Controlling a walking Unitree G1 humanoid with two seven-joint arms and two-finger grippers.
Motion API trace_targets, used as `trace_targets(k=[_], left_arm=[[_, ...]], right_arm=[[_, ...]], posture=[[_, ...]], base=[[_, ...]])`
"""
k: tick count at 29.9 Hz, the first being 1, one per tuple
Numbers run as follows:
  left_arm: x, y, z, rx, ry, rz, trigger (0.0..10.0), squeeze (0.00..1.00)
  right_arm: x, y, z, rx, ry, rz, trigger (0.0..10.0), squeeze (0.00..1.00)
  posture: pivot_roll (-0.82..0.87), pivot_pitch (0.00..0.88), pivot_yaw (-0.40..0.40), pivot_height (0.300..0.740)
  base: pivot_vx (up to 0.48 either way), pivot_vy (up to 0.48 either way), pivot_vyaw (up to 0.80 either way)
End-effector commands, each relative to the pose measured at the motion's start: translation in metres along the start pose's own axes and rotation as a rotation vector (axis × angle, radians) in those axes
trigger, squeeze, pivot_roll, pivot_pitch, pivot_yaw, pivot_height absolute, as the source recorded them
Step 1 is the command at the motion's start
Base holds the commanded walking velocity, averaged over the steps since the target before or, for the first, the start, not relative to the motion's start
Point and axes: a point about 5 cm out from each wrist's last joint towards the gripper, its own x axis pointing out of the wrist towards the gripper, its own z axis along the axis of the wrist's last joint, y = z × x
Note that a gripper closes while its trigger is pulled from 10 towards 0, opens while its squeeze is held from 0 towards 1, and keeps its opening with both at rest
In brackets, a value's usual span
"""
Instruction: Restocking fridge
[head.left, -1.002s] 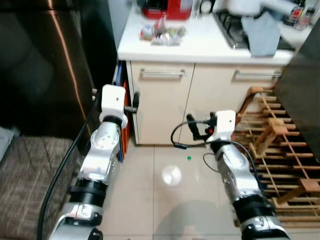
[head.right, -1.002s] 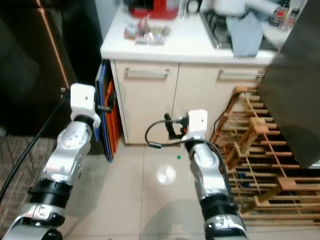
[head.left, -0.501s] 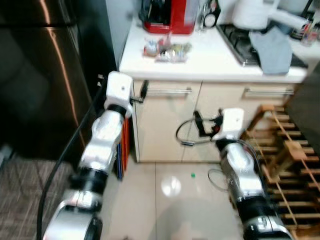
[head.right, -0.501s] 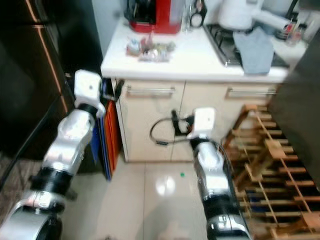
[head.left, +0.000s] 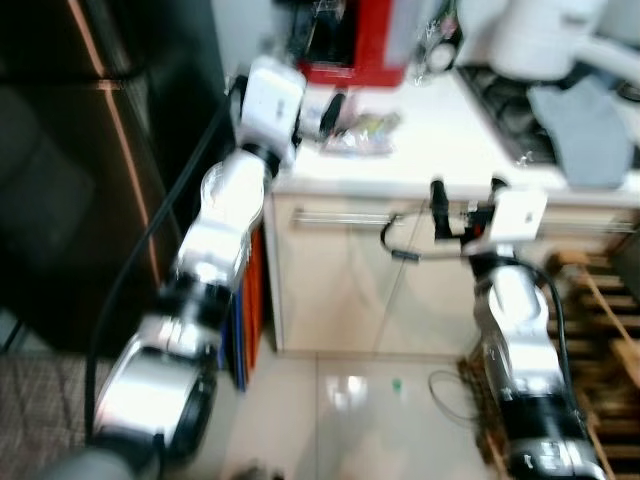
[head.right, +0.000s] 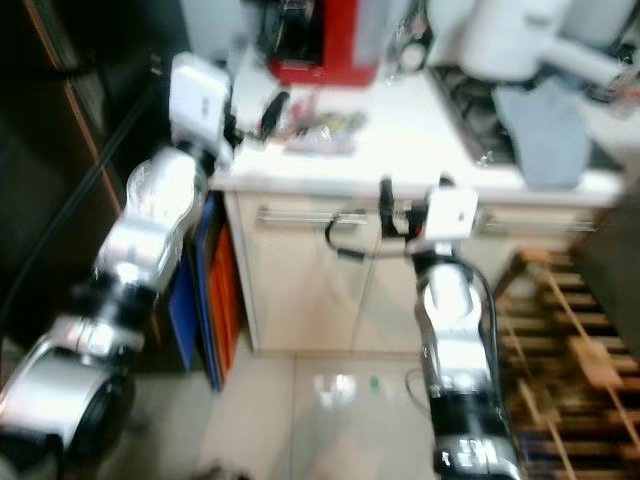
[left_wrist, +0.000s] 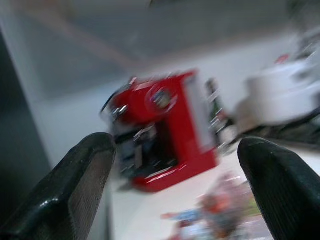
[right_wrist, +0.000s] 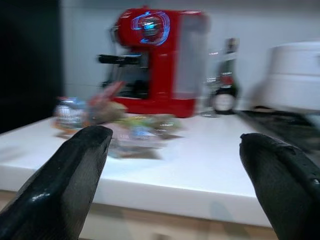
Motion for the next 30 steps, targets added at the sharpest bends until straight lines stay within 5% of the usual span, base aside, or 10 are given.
trace_targets(k=[1,7,8,17,30], left_arm=[[0.009,-0.004,0.006,-0.013,-0.008,-0.032,10.0,1.0],[0.021,-0.01,0.008,-0.065,0.03,-0.21,10.0,1.0],[0.022,-0.01,0.009,-0.073,0.027,-0.239,10.0,0.0],[0.023,0.006,-0.005,-0.018,0.108,-0.34,10.0,0.0],[0.016,-0.005,-0.027,-0.016,0.243,-0.517,10.0,0.0]], right_arm=[[-0.004,-0.013,0.001,-0.019,0.006,-0.046,10.0,0.0],[-0.011,-0.012,0.004,-0.018,0.01,-0.063,10.0,0.0],[-0.012,-0.012,0.005,-0.019,0.007,-0.063,10.0,0.0],[-0.016,-0.01,0.012,-0.018,-0.002,-0.053,10.0,0.0],[-0.03,-0.001,0.014,-0.014,0.035,-0.007,10.0,0.0]], posture=[[-0.14,0.0,0.034,0.74],[-0.16,0.0,0.043,0.74],[-0.17,0.0,0.045,0.74],[-0.16,0.0,0.044,0.74],[-0.19,0.0,0.022,0.74]], base=[[0.48,0.0,0.0],[0.48,0.0,0.0],[0.0,0.0,0.0],[0.0,0.0,0.0],[0.0,0.0,0.0]])
